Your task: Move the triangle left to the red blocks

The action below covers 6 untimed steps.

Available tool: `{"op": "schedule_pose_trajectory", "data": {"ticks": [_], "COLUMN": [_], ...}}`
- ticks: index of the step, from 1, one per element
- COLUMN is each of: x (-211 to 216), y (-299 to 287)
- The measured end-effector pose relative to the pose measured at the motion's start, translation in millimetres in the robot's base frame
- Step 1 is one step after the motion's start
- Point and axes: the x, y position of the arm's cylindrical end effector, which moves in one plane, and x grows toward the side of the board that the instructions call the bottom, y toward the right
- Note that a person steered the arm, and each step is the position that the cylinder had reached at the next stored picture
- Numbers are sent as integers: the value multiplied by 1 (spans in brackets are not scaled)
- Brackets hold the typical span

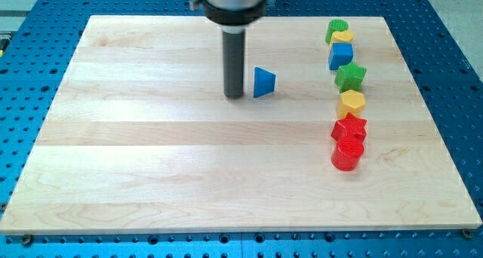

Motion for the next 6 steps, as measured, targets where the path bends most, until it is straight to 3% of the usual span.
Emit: {"op": "schedule_pose_trajectory", "data": {"ticks": [1,2,3,4,5,6], "x": [-40,5,89,45,-6,-7], "y": [23,35,33,-12,14,55]}}
